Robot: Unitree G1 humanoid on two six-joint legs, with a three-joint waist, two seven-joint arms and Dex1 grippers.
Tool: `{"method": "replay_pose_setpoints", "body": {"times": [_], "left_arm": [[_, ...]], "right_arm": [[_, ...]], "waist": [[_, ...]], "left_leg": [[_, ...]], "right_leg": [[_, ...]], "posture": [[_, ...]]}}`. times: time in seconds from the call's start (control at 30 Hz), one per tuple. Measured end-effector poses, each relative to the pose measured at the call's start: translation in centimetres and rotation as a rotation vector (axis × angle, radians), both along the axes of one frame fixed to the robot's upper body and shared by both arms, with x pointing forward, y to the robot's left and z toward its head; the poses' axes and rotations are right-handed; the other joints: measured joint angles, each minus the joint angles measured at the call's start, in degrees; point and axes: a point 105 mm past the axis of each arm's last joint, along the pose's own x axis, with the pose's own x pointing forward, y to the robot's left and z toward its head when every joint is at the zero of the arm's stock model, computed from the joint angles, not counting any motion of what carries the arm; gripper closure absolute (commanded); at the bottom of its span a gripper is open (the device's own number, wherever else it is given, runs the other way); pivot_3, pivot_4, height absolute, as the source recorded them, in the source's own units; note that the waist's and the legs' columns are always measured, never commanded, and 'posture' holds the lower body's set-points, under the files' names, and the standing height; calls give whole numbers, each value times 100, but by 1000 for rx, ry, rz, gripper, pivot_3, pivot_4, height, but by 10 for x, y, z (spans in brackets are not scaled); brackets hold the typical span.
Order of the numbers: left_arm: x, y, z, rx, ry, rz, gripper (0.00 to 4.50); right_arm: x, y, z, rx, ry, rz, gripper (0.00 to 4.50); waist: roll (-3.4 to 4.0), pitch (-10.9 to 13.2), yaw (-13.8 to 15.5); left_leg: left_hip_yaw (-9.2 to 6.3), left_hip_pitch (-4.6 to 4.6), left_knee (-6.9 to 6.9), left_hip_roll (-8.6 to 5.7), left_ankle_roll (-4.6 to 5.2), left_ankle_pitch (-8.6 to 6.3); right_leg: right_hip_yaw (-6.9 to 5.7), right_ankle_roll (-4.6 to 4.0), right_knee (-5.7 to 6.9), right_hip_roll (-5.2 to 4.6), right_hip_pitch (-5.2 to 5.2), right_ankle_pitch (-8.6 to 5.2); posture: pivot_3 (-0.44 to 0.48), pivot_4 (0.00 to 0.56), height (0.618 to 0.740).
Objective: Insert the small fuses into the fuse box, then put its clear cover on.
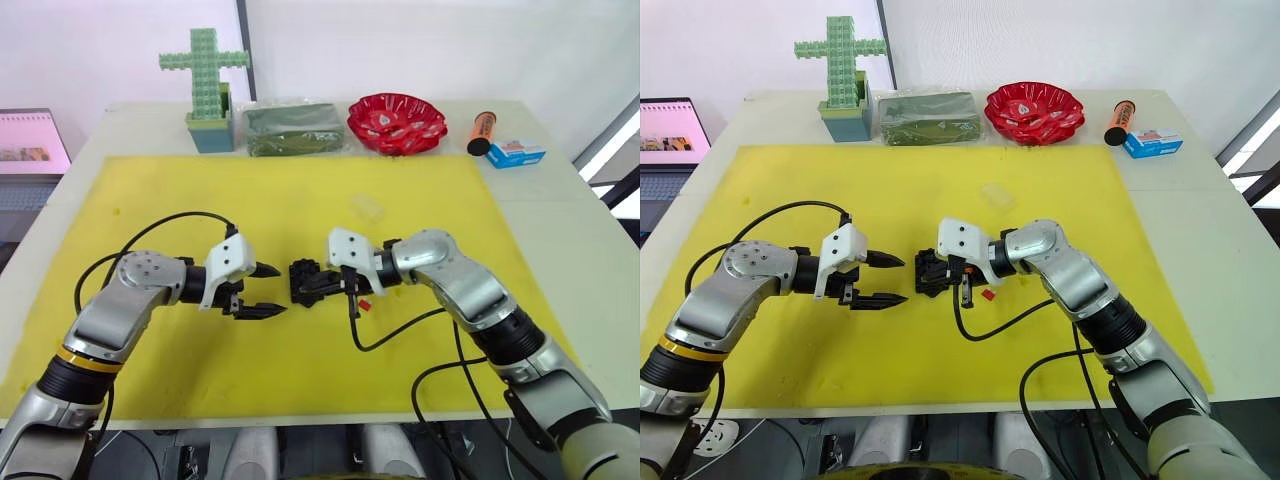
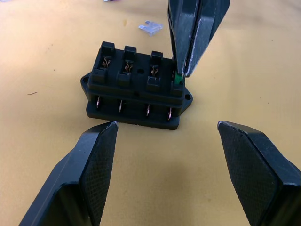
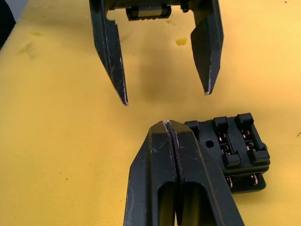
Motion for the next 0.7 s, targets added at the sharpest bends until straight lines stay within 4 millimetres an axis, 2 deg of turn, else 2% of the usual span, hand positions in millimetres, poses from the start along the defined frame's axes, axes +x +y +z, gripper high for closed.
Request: {"method": "replay_pose_setpoints", "body": {"times": [0.7], "left_arm": [[1, 3, 2, 2, -8, 11, 918]], "right_arm": [[3, 1, -5, -14, -64, 32, 4482]], "waist": [[0, -14, 2]], "left_leg": [[-1, 13, 1, 0, 0, 0]], "right_leg": [[0, 0, 0, 0, 14, 0]], "posture": [[0, 150, 740]]}}
